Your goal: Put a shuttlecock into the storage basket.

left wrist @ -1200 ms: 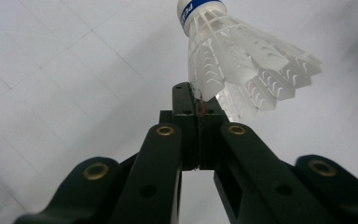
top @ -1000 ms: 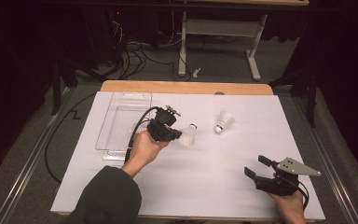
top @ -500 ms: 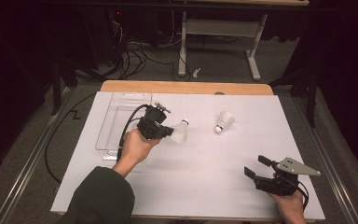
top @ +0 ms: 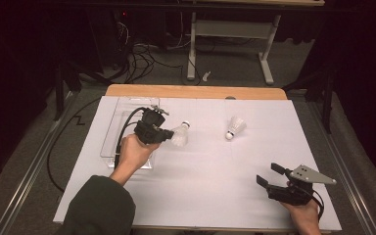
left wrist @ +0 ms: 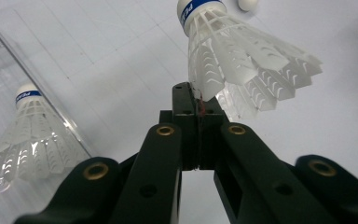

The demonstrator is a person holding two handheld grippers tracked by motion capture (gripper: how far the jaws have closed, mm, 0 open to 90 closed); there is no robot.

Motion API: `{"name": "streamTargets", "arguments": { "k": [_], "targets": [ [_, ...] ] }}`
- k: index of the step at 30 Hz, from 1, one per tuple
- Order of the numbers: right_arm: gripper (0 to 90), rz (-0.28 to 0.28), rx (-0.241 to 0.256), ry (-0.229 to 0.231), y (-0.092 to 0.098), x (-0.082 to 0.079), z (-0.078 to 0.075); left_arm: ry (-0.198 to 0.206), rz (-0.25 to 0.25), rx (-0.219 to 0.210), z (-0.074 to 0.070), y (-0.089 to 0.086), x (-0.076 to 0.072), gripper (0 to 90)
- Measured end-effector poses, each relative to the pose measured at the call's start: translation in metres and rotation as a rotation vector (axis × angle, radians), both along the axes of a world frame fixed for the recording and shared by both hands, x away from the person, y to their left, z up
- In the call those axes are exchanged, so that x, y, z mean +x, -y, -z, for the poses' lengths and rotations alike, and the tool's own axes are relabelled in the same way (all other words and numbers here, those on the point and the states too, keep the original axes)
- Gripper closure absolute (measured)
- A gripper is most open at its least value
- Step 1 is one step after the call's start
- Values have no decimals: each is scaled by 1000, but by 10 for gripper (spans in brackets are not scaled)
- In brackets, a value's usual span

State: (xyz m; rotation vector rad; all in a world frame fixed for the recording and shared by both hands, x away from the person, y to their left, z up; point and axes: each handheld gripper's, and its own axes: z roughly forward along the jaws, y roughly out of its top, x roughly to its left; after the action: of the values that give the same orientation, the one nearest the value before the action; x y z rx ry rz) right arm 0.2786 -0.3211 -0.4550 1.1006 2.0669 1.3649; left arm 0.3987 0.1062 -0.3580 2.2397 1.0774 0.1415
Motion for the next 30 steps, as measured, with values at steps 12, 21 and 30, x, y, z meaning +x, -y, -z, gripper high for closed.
{"name": "streamTargets", "arguments": {
  "k": [12,21,30],
  "targets": [
    [245,1,1,0,0,0,0,9,-23,1,-2,-12,0,898],
    [246,0,-1,1,0,0,0,19,-51,5,-5,-24,0,899],
    [245,-1,-1,1,-1,0,0,23,-84,11,-7,-38,1,899]
  ]
}}
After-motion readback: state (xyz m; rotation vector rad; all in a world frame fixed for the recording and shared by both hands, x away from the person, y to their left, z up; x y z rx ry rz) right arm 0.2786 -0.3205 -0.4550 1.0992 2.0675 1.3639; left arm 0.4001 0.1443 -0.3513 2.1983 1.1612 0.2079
